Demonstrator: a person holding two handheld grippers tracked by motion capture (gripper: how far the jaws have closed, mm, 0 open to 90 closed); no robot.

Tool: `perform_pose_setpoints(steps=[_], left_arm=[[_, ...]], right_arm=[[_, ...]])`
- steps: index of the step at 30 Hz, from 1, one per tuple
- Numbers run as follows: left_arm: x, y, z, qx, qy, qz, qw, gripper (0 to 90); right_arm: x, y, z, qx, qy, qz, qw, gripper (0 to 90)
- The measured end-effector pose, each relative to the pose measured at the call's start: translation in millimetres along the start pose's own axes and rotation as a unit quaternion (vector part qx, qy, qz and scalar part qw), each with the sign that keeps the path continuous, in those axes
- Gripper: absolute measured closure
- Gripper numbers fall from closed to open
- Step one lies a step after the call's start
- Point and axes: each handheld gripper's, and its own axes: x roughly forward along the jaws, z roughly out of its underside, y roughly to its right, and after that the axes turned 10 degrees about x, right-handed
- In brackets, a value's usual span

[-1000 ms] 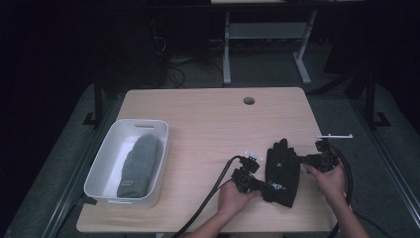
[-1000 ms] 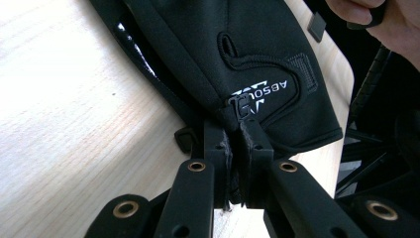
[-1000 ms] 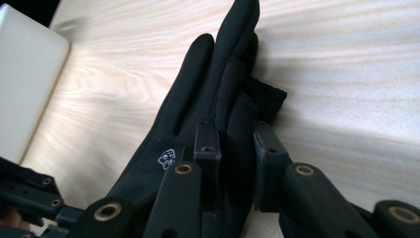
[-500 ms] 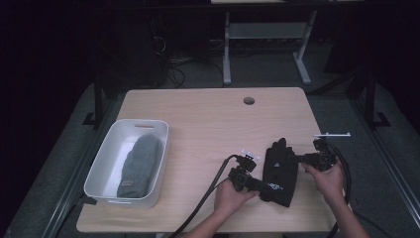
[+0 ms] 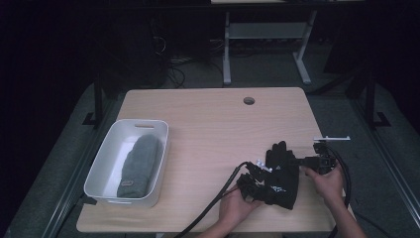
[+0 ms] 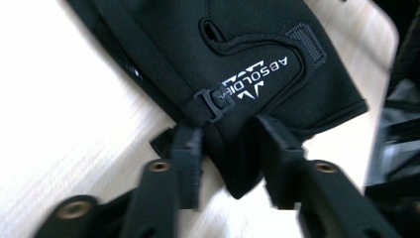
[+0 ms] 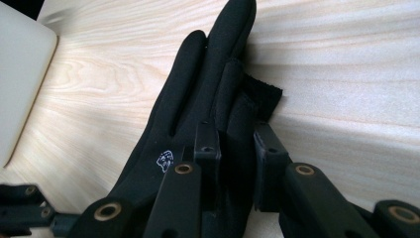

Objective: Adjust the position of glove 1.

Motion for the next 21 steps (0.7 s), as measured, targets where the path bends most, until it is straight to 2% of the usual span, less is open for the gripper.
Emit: perform_pose_setpoints(steps=[2, 4, 6, 9, 13, 18, 21], left_arm=[[2.1, 0.7, -2.0, 0.006, -0.002, -0.001, 1.0, 75.4], [3.3, -2.4, -3.2, 0.0, -0.003, 0.01, 0.9999, 79.4], [3.8, -11.3, -2.6, -0.027, 0.001, 0.037, 0.9989, 82.1], [2.8, -20.1, 1.2, -0.054, 0.01, 0.061, 0.9966, 83.8], [-3.4, -29.3, 3.9, -0.066, 0.016, 0.073, 0.995, 84.1], [-15.8, -39.9, 7.2, -0.082, 0.032, 0.092, 0.9918, 84.0], [-26.8, -44.5, 8.6, -0.081, 0.036, 0.088, 0.9922, 84.0]], right_arm=[[-1.1, -0.5, 0.1, 0.002, 0.001, 0.002, 1.0, 76.3], [-1.7, -0.7, 0.0, 0.001, 0.002, 0.001, 1.0, 76.3], [-2.5, -2.0, -0.5, -0.001, 0.002, 0.003, 1.0, 76.3], [-4.6, -4.1, -2.1, -0.002, 0.006, -0.003, 1.0, 76.3], [-5.5, -7.2, -3.3, 0.002, 0.005, -0.011, 0.9999, 76.3], [-5.1, -12.8, -6.2, 0.002, 0.009, -0.028, 0.9996, 76.3], [-4.8, -20.2, -9.4, 0.003, 0.011, -0.038, 0.9992, 76.3]])
